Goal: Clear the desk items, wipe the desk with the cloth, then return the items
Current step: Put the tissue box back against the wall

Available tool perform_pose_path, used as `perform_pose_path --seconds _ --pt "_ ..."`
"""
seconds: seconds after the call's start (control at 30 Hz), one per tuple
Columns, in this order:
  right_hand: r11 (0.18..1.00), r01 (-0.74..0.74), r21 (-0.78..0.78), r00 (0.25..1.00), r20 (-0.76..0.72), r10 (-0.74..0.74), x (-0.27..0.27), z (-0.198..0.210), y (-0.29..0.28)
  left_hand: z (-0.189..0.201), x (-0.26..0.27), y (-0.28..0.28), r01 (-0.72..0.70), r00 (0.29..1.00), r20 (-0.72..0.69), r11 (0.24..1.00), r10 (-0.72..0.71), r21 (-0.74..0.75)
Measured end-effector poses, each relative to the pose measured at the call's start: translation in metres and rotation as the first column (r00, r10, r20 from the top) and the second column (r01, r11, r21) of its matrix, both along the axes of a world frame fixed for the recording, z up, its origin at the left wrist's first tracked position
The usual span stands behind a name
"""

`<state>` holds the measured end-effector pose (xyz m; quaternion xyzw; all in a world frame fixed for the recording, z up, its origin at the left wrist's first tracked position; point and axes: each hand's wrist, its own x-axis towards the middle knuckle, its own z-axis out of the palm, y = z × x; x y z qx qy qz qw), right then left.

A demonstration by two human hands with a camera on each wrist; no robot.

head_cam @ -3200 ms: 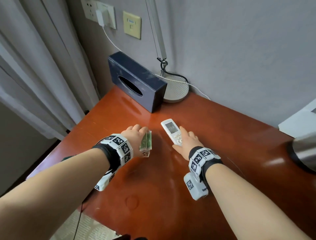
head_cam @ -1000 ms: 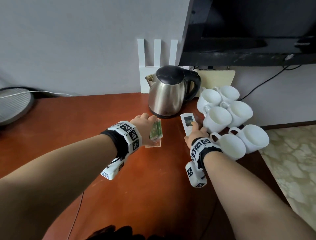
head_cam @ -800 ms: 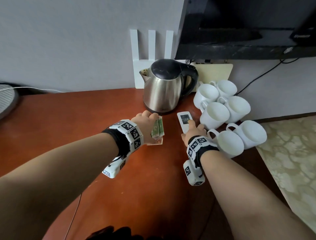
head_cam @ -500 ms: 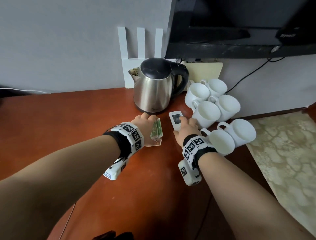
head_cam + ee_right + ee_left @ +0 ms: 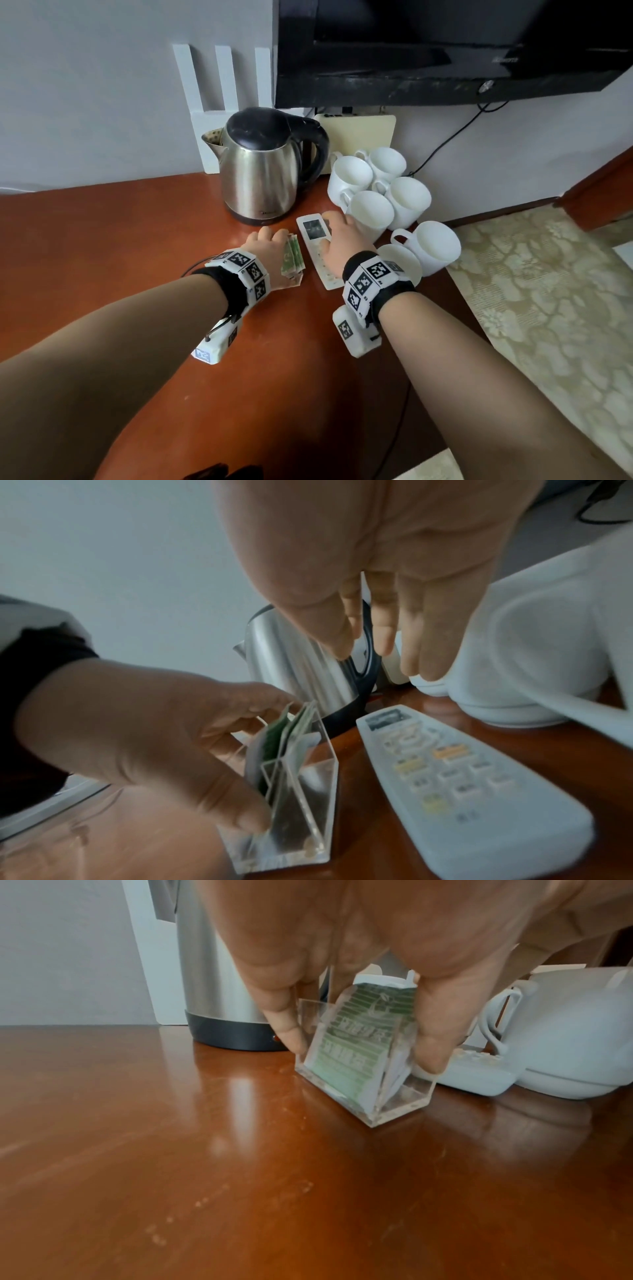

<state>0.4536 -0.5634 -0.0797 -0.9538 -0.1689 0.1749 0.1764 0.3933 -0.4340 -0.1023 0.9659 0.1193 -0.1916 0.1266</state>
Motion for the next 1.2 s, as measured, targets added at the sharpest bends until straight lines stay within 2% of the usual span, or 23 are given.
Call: perform_pose_path --seconds 0.13,0.3,0.47,0.63,0.83,1.07,1.2 --pt "0.998 -0.068 0.002 0.997 0.042 0.068 -0.007 0.014 0.0 0.004 -0.011 0.004 0.0 1.0 -0.019 1.0 0.0 0.001" --pt "0.985 -0.173 0.029 0.979 0.115 0.169 -0.023 0.035 0.02 0.029 -0.038 0.026 -0.02 0.997 0.081 0.996 0.013 0.086" --pt "0.945 -0.319 0.068 0.939 0.159 0.305 -0.053 0.057 0.067 0.058 -0.084 0.078 -0.091 0.985 0.157 0.99 0.075 0.104" --pt "0.886 -0.463 0.032 0.877 0.162 0.453 -0.098 0.071 0.139 0.082 -0.148 0.145 -0.264 0.953 0.185 0.958 0.24 0.113" --pt "0.805 -0.592 0.023 0.799 0.144 0.584 -0.171 0.078 0.245 0.104 -0.253 0.239 -0.451 0.88 0.243 0.878 0.407 0.162" --pt "0.731 -0.679 0.063 0.734 0.088 0.674 -0.267 0.077 0.366 0.116 -0.377 0.36 -0.627 0.771 0.27 0.761 0.576 0.166" --pt "0.725 -0.686 0.07 0.728 0.039 0.685 -0.311 0.07 0.436 0.107 -0.436 0.421 -0.687 0.721 0.258 0.712 0.643 0.147"
